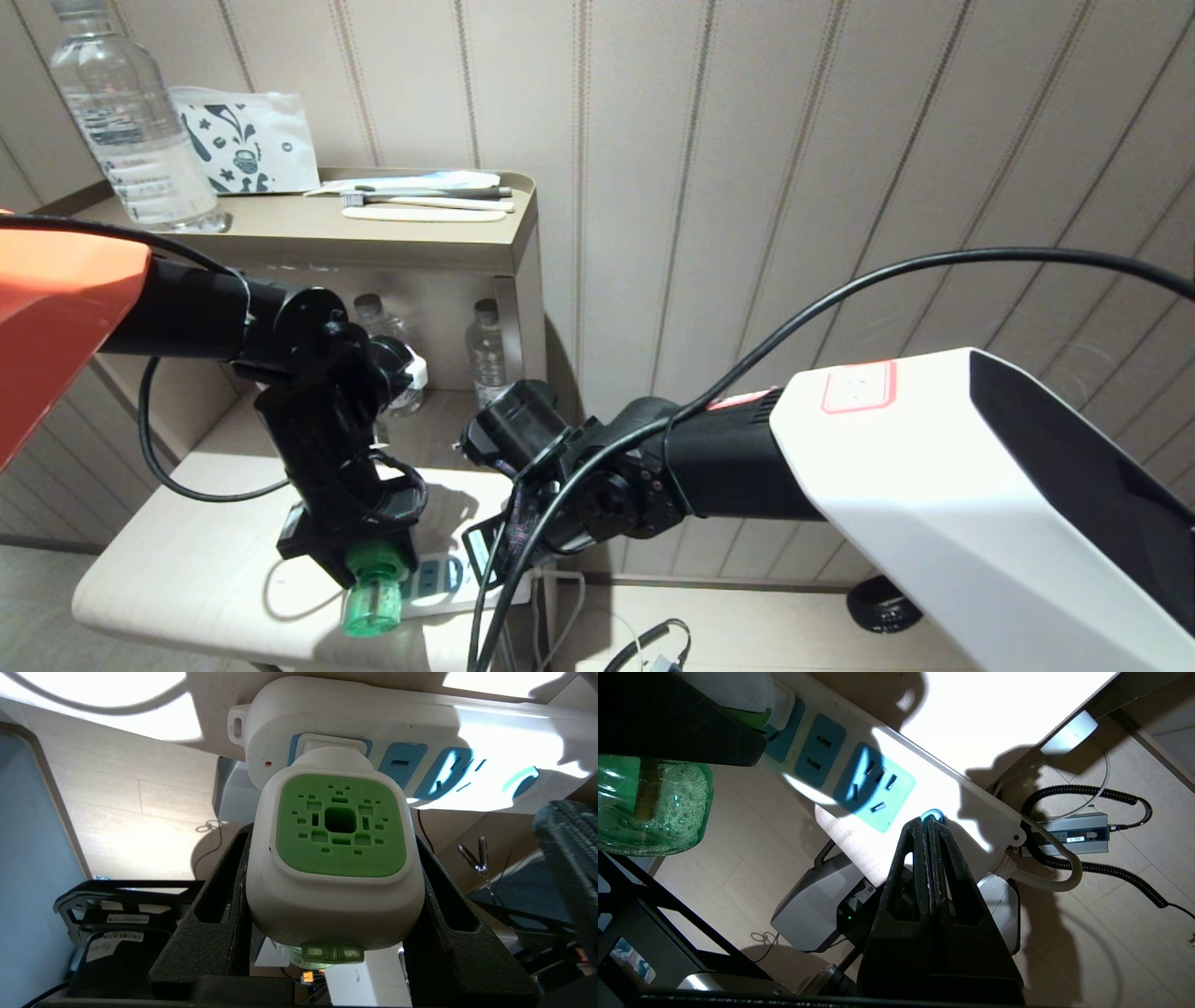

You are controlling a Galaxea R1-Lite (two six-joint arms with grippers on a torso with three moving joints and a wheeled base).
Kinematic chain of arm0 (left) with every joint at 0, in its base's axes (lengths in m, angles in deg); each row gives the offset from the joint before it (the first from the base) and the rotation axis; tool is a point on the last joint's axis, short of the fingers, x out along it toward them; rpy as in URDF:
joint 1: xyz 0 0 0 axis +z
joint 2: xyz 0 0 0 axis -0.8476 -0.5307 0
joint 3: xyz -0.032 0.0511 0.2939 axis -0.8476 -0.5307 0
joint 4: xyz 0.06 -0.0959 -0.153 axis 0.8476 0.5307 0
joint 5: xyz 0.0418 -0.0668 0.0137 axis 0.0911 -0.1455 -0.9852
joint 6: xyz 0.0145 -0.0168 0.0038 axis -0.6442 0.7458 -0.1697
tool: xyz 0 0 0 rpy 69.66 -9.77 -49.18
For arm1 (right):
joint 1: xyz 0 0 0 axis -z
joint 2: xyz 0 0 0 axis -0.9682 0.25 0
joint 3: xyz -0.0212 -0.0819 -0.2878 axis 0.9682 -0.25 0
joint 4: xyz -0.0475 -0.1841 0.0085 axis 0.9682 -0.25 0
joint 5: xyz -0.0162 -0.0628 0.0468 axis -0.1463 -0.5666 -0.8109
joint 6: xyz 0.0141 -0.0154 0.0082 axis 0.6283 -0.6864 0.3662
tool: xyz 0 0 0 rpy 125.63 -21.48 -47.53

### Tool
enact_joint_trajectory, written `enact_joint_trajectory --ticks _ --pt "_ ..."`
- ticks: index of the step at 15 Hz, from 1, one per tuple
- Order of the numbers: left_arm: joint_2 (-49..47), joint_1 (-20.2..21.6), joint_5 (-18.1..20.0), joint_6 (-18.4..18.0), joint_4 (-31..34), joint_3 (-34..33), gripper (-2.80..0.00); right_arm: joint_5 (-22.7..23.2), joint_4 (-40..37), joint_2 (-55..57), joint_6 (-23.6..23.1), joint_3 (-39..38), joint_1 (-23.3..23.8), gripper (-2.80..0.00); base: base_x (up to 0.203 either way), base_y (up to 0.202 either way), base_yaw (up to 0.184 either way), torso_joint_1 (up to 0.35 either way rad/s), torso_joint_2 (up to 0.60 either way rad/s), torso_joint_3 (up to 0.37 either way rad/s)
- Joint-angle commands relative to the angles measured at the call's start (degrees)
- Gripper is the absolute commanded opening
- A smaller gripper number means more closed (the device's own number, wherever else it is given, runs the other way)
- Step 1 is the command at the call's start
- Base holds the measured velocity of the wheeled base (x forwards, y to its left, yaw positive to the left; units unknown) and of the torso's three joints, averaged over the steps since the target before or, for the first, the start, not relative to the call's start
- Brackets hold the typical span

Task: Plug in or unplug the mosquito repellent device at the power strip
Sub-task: Hold the socket with your right hand and unplug it with your left hand

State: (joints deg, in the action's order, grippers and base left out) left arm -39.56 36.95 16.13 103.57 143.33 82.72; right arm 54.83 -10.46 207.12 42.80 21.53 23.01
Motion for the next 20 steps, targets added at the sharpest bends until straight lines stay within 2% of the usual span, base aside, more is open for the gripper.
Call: enact_joint_trajectory --ticks 1,20 --pt "-0.5 0.0 0.0 0.2 0.3 0.0 -2.8 0.0 -0.1 0.1 -0.1 0.0 -0.5 -2.8 0.0 0.0 0.0 0.0 0.0 0.0" --pt "-0.2 0.0 0.0 0.3 0.3 1.3 -2.8 0.2 0.0 5.9 0.4 1.1 -0.7 -2.8 0.0 0.0 0.0 0.0 0.0 0.0"
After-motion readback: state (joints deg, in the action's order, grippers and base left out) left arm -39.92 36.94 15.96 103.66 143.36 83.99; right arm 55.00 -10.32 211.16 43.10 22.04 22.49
